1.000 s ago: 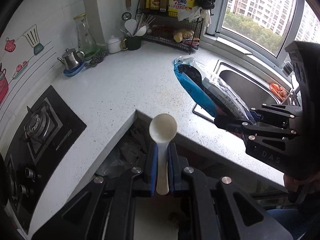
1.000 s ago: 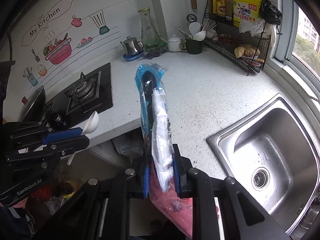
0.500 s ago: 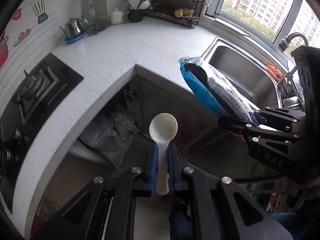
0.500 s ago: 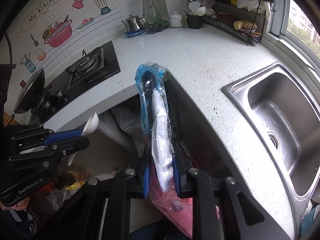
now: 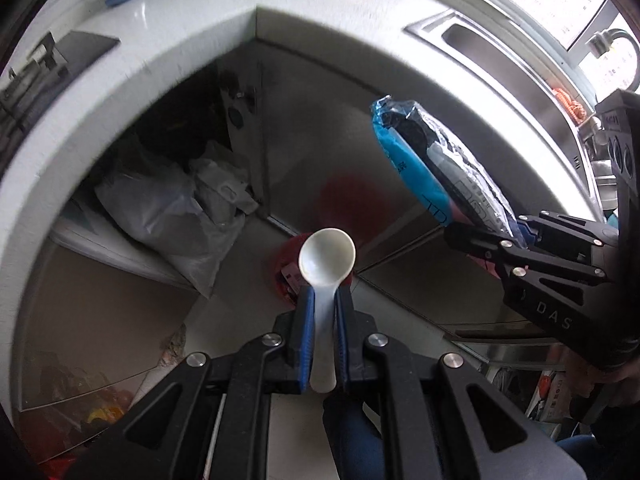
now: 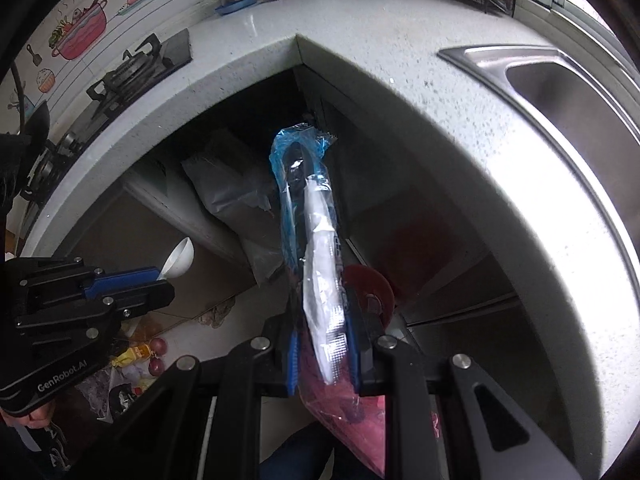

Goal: Collect trash
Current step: 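Carry the package and white spoon down over the red bin, then open the left tool then the right tool to drop items into the bin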

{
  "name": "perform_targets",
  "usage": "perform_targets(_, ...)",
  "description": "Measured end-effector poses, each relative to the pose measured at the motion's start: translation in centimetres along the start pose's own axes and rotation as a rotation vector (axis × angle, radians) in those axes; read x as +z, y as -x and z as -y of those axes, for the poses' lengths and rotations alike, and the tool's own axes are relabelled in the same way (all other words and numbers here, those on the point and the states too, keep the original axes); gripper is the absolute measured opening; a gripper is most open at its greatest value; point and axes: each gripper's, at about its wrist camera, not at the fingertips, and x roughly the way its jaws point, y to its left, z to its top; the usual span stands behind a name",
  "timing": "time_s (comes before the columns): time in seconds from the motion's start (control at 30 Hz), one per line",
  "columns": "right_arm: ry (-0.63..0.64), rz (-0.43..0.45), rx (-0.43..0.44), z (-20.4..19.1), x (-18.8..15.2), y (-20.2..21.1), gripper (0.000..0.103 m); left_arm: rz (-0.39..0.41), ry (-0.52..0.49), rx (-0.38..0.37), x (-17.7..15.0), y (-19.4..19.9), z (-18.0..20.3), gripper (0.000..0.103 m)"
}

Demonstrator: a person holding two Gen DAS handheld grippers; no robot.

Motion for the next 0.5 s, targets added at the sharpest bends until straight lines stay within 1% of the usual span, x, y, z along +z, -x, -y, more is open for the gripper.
perform_targets(0.07, -0.007, -0.01, 0.001, 0.7, -0.2, -2.2, 0.018, -0.017, 0.017, -0.01, -0.2, -2.8, -0.7, 0.01)
perform_targets(0.13, -0.025, 0.0, 0.0, 1.6, -0.2, -3.8, 0.018, -0.035, 0.025, -0.02, -0.2, -5.4, -1.3, 0.01)
perform_targets(0.3, -0.05, -0.021, -0.015, 3.3, -0.9, -7.3, 0.018, -0.06, 0.015, -0.033, 0.0, -9.9, -1.7, 0.01)
perform_targets(0.43, -0.06, -0.029, -0.003, 3.8, -1.1, -8.7, 0.018, -0.068, 0.008, -0.051, 0.7, -11.7, -1.8, 0.01)
perform_targets(0.5, -0.068, -0.014, -0.016, 3.9, -1.0, -8.6, 0.018, -0.061, -0.004, -0.06, 1.0, -12.2, -1.7, 0.01)
